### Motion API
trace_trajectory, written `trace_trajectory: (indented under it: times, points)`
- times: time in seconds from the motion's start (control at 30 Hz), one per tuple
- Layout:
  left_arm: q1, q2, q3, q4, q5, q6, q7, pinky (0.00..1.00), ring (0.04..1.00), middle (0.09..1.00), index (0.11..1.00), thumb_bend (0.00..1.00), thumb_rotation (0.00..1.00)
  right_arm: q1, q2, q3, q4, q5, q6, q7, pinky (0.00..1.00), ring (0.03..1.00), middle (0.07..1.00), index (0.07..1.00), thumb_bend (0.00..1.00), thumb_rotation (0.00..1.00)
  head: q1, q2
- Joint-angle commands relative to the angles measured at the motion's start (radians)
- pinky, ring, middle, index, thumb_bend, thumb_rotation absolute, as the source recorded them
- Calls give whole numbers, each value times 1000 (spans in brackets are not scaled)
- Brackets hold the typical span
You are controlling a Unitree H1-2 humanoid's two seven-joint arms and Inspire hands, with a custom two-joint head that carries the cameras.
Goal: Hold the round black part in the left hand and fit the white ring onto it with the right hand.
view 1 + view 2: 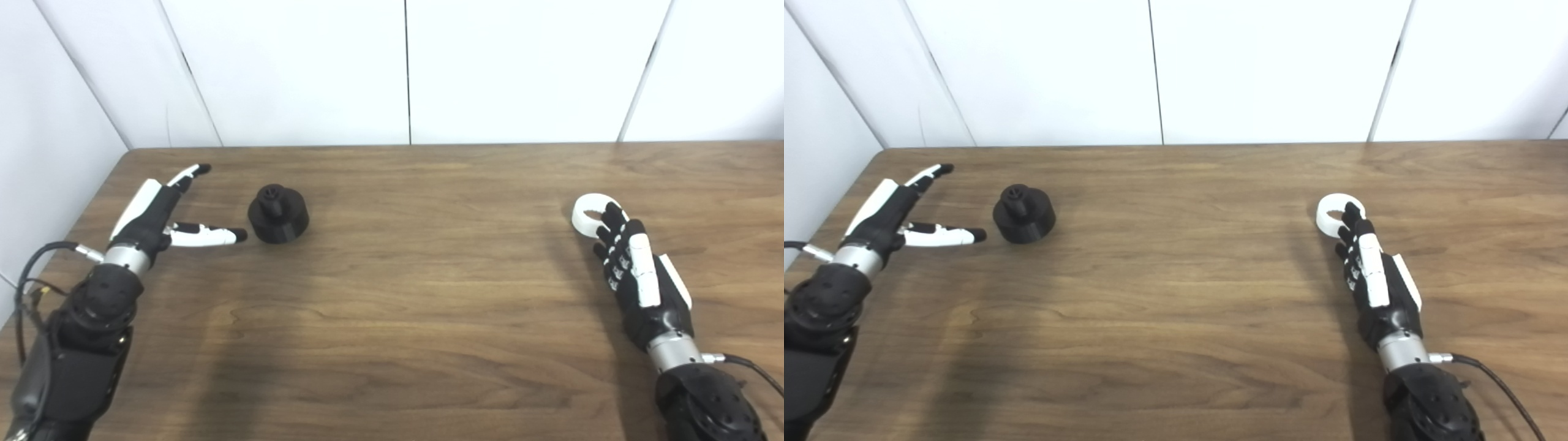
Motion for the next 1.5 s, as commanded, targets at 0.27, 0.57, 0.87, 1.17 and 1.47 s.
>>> trace_trajectory:
  times: [0.27,0.57,0.87,1.17,1.47]
  points:
    - [-141,49,-72,138,31,-47,-42,996,1000,974,880,980,216,-28,-13,-10,-48,15,-16,5,1000,1000,1000,982,543,1000,-3,5]
    - [-156,47,-100,158,46,-15,-48,985,1000,978,871,979,230,-25,-16,-9,-52,10,-14,1,1000,1000,1000,980,540,1000,-3,0]
    - [-170,29,-115,156,62,-3,-49,951,996,977,882,956,237,-21,-18,-8,-52,15,-17,5,1000,1000,1000,985,546,1000,-6,-2]
    - [-186,5,-123,172,70,-18,-32,963,1000,976,874,962,240,-16,-20,-9,-50,14,-26,6,1000,1000,1000,986,537,1000,-8,-4]
    - [-199,-4,-134,179,73,-42,-32,994,1000,975,879,977,252,-10,-19,-6,-54,12,-23,4,1000,1000,1000,987,543,1000,-12,-3]
